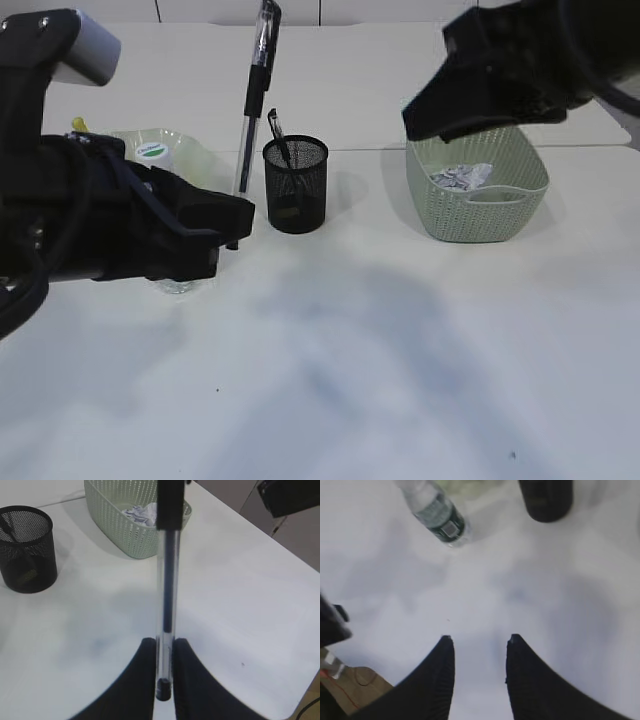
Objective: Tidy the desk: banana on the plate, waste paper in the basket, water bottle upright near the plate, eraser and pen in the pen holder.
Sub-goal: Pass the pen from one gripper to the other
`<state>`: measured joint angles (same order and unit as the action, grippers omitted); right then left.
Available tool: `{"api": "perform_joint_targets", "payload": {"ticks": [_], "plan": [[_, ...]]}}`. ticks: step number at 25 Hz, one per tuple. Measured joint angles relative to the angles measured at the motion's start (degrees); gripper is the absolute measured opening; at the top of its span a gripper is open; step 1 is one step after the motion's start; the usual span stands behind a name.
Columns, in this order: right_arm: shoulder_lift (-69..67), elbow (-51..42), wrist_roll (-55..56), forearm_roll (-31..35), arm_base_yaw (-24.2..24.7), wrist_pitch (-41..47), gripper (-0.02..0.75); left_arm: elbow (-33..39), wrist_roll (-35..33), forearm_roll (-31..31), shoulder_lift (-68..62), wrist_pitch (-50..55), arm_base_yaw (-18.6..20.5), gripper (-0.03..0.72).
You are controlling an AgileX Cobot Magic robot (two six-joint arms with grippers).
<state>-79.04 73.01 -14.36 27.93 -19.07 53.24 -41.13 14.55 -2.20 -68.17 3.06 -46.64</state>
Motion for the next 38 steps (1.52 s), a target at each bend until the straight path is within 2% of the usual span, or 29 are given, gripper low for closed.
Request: {"api": "perform_joint_targets", "payload": {"ticks": [3, 12, 22, 26, 28, 32, 38], "plan": [[0.00, 0.00, -6.72, 6.61, -1.35, -3.69, 0.265, 0.00, 0.00, 0.00, 0.00, -0.81, -0.09, 0.031], [0.00, -0.10, -20.54, 18.30, -6.78, -12.16, 0.265, 0.00, 0.00, 0.00, 0.00, -1.93, -0.09, 0.031], [0.00, -0.10, -27.26, 33.04, -7.02, -15.63, 0.265, 0.00, 0.00, -0.91, 0.00, -5.49, -0.09, 0.031], [0.00, -0.10, -28.44, 35.61, -7.02, -16.34, 0.267, 0.00, 0.00, -0.91, 0.00, -5.71, -0.09, 0.031], [-0.57, -0.10, -28.67, 37.08, -7.02, -16.34, 0.294, 0.00, 0.00, -0.91, 0.00, -5.71, -0.09, 0.031], [-2.80, -0.10, -28.99, 40.12, -7.02, -16.34, 0.405, 0.00, 0.00, -0.91, 0.00, -5.71, -0.09, 0.031], [-4.72, -0.10, -31.71, 45.47, -7.02, -16.34, 0.438, 0.00, 0.00, -1.02, 0.00, -5.71, -0.09, 0.031]]}}
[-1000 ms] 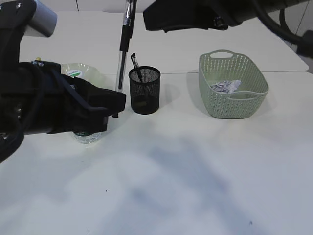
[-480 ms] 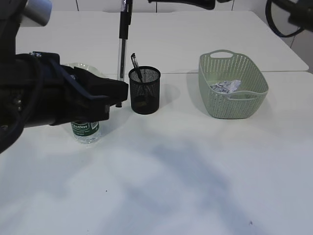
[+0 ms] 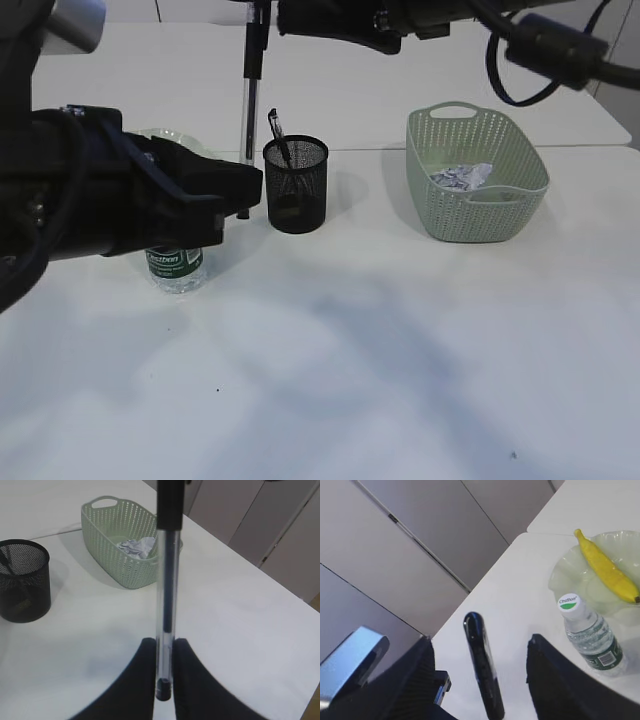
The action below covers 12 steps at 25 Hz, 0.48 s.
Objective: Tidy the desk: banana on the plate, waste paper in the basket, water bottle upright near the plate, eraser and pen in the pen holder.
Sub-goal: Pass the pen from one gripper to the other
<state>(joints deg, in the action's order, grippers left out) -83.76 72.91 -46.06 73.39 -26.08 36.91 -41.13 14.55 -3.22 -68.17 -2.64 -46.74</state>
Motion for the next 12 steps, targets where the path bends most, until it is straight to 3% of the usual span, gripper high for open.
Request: {"api": "perform_joint_targets", "payload": {"ticks": [8, 12], "plan": [[-2.13, 0.00, -2.73, 5.46, 0.00, 0.11, 0.427, 0.00, 0.00, 0.00, 0.00, 0.00, 0.00, 0.031], [-2.22, 0.00, -3.18, 6.55, 0.00, 0.23, 0.333, 0.00, 0.00, 0.00, 0.00, 0.00, 0.00, 0.031]]}}
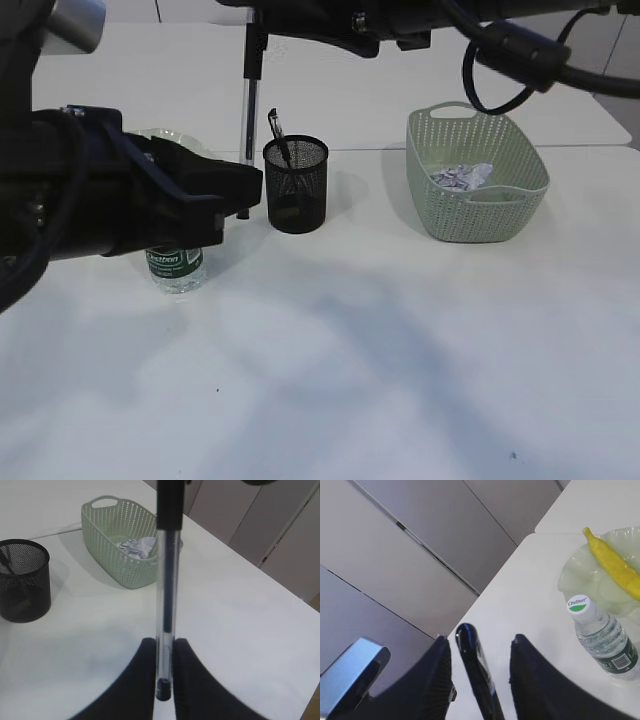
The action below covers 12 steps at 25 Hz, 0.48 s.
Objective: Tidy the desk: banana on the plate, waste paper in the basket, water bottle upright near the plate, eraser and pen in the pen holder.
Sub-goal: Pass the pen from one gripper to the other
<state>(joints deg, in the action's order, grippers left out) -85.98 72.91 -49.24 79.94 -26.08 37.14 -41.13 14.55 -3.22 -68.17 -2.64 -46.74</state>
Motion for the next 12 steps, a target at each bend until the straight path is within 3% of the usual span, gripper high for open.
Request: {"api": "perform_joint_targets", "payload": {"ticks": [5, 8, 12], "plan": [[0.00, 0.00, -0.65, 0.32, 0.00, 0.11, 0.136, 0.00, 0.00, 0.00, 0.00, 0.00, 0.00, 0.031], [-0.05, 0.00, -2.00, -0.74, 0.00, -0.82, 0.080, 0.00, 0.00, -0.20, 0.00, 0.00, 0.00, 0.031], [-0.14, 0.00, -2.25, -0.86, 0.10, -1.19, 0.067, 0.00, 0.00, -0.41, 0.00, 0.00, 0.00, 0.031]]}}
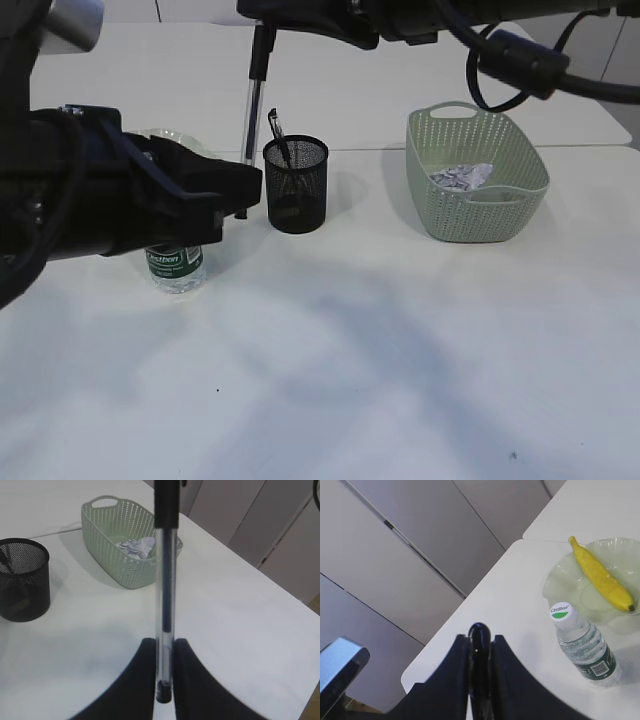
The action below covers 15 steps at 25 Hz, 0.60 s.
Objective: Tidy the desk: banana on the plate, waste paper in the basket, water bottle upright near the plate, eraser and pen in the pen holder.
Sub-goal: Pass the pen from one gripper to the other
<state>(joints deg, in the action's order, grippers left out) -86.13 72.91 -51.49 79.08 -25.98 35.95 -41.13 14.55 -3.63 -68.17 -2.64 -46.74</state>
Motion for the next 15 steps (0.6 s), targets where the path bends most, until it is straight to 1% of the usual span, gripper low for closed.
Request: {"api": "perform_joint_targets", "payload": {"ticks": [10, 12, 13, 14, 15], "plan": [[0.00, 0.00, -0.25, 0.00, 0.00, 0.00, 0.065, 0.00, 0.00, -0.04, 0.00, 0.00, 0.00, 0.040], [0.00, 0.00, -0.25, 0.00, 0.00, 0.21, 0.065, 0.00, 0.00, -0.04, 0.00, 0.00, 0.00, 0.063], [0.00, 0.00, 0.02, 0.24, 0.00, 0.79, 0.064, 0.00, 0.00, -0.04, 0.00, -0.11, 0.00, 0.086], [0.00, 0.00, 0.32, 0.71, 0.00, 1.48, 0.064, 0.00, 0.00, -0.04, 0.00, -0.11, 0.00, 0.113], [0.00, 0.00, 0.45, 1.00, 0.00, 2.08, 0.063, 0.00, 0.00, -0.04, -0.10, -0.11, 0.00, 0.157]]}}
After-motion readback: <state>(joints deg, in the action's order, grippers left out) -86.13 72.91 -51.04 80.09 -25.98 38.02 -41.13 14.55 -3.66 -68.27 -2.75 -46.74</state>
